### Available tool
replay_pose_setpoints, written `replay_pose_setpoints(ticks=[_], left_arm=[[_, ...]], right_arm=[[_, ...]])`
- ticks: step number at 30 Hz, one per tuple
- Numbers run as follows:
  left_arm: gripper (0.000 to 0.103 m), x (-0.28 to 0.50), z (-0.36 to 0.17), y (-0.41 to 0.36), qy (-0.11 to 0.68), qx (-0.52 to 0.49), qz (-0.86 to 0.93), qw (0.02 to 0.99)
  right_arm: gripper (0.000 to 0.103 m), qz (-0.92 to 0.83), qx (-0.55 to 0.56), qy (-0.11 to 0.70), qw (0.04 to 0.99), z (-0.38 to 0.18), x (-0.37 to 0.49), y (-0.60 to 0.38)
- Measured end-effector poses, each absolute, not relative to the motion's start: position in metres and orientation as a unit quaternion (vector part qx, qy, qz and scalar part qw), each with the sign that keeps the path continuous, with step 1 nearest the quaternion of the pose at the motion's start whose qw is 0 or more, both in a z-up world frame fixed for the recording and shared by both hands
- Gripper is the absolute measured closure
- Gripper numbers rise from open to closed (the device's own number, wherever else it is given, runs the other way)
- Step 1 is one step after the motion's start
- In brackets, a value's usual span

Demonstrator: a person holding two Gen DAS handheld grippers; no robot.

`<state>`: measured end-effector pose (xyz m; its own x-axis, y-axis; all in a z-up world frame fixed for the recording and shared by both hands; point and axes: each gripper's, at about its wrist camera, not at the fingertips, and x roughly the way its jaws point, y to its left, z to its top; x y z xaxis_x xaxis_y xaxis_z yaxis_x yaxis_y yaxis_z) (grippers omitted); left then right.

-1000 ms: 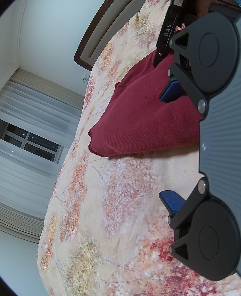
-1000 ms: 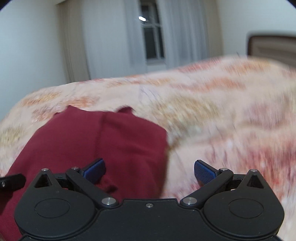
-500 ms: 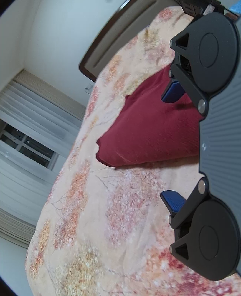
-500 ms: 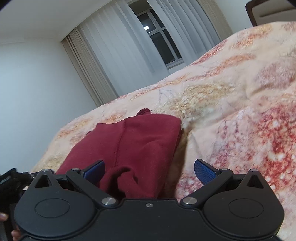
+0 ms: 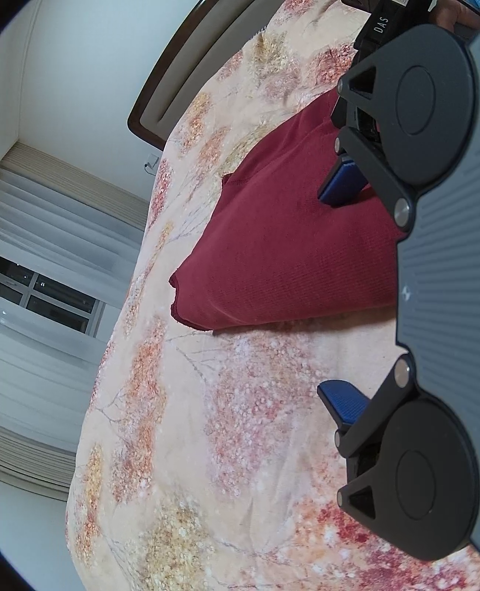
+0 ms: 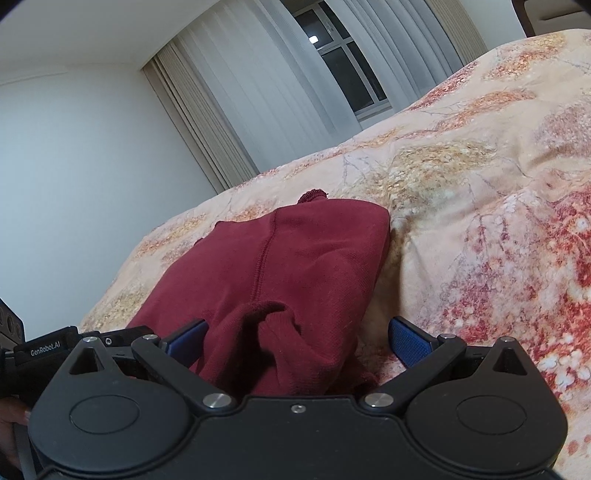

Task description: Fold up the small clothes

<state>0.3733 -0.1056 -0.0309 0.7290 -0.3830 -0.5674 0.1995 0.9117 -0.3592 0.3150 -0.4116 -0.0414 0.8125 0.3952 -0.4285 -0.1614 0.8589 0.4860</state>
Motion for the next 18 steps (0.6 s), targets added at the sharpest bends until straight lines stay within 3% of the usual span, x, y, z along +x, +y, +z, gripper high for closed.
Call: replay_pose_setpoints(ticks=[7, 10, 12, 15, 17, 18], left_arm=[[0.0, 0.376, -0.027, -0.107, 0.348, -0.132, -0.152, 0.916], [0.001, 0.378, -0.023, -0.108, 0.357, -0.126, -0.153, 0.913], [0.008, 0.378, -0.02, -0.108, 0.363, -0.124, -0.158, 0.91], [0.024, 0.378, -0.014, -0.109, 0.372, -0.13, -0.176, 0.902], [0.043, 0.379, -0.011, -0.111, 0.378, -0.135, -0.193, 0.895], [0.044, 0.378, -0.009, -0.113, 0.379, -0.132, -0.191, 0.896]], right_arm=[[0.004, 0.142, 0.213, 0.27, 0.928, -0.041, 0.316, -0.411], [0.015, 0.143, 0.209, 0.278, 0.927, -0.038, 0.316, -0.409], [0.03, 0.153, 0.211, 0.29, 0.921, -0.034, 0.319, -0.406], [0.042, 0.152, 0.204, 0.299, 0.92, -0.028, 0.319, -0.4], [0.049, 0.147, 0.191, 0.298, 0.923, -0.024, 0.317, -0.395], [0.053, 0.144, 0.187, 0.297, 0.925, -0.022, 0.316, -0.393]])
